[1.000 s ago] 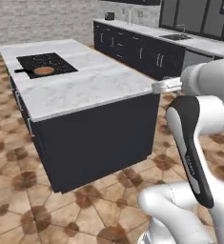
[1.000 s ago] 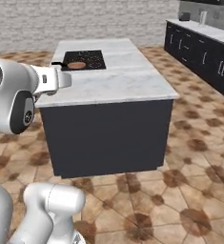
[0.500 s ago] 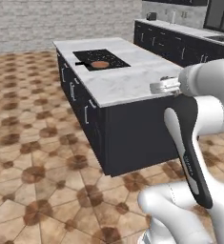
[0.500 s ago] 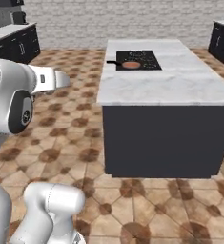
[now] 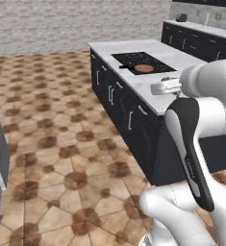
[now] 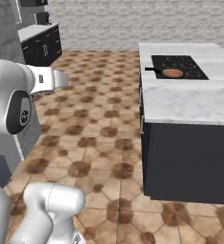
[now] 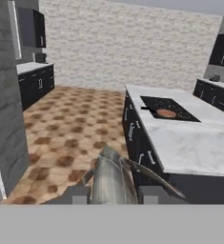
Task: Retrieve the fish from the fridge and place it on the saucepan with marinade on the stove.
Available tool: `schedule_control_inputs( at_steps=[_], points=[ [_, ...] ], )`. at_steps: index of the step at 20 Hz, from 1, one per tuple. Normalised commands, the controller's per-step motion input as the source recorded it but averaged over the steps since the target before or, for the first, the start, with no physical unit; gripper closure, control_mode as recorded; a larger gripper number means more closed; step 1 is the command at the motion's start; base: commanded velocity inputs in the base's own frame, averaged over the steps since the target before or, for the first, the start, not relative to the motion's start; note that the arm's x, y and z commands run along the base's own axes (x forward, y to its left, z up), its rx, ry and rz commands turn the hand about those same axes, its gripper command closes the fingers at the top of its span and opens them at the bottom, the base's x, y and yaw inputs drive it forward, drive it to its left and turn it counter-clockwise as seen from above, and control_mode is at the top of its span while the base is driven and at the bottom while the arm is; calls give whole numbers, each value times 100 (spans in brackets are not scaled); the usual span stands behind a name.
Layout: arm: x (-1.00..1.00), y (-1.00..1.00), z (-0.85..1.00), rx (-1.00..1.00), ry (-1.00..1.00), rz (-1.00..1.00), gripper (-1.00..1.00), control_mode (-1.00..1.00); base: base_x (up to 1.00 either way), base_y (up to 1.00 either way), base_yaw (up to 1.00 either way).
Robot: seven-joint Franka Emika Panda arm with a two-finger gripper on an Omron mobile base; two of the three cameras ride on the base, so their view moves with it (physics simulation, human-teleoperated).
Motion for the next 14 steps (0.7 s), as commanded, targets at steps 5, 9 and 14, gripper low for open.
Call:
schedule_control_inputs(
  at_steps=[5, 9, 14],
  points=[
    [0, 0, 0, 0, 0, 0, 100, 100, 100, 89, 5],
    [0, 0, 0, 0, 0, 0, 100, 100, 100, 59, 0],
    [0, 0, 0, 0, 0, 0, 100, 100, 100, 36, 0]
  ],
)
